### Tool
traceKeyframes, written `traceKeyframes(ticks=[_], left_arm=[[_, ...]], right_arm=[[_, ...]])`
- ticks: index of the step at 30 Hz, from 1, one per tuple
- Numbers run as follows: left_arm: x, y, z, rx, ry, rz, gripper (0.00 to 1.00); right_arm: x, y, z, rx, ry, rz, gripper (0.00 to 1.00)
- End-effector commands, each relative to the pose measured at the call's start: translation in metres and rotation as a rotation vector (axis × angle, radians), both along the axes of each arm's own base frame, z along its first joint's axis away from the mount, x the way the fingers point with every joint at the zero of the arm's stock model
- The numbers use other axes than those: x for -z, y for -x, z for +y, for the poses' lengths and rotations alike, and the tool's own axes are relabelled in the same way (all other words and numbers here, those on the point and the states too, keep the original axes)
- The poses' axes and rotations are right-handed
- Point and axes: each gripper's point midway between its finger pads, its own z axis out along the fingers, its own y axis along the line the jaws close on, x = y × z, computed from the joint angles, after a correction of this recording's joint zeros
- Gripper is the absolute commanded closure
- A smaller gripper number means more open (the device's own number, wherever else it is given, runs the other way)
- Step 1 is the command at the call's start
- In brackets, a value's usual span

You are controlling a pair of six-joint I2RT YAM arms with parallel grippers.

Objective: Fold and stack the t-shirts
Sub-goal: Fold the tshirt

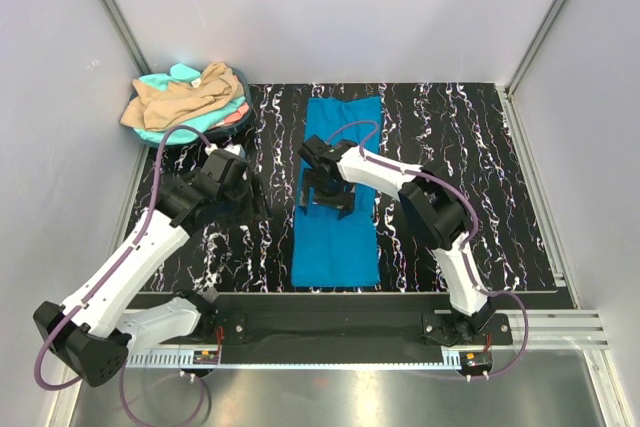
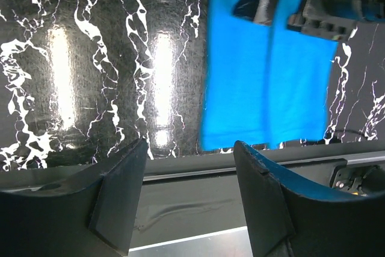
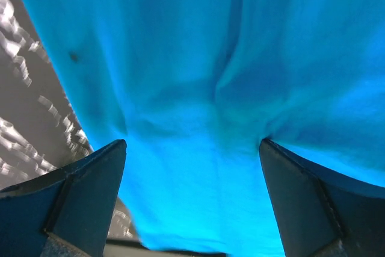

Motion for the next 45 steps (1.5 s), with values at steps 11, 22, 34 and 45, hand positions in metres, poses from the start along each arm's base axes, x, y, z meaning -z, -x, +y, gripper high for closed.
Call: traceKeyframes(ticks=[11,22,34,45], left_arm=[[0.072,0.025,-0.068,0.243,0.235,0.227,0.48],[0.135,0.055,-0.053,0.227,0.117,0.410,0.45],[0.156,0.072,-0.043,0.188,0.125,0.426,0.44],[0.173,0.071,-0.047,0.185,0.161,0.406,0.48]], right_arm=[[-0.072,0.065,-0.054,-0.158,-0.166,-0.012,0.03],[-0.022,0.177,-0.083,-0.060,-0.461,0.184,0.31],[0.006,0.195,-0.090,0.049,-0.516,0.216,0.31],[0.015,0.182,-0.119,0.149,-0.382,0.119,0.38]])
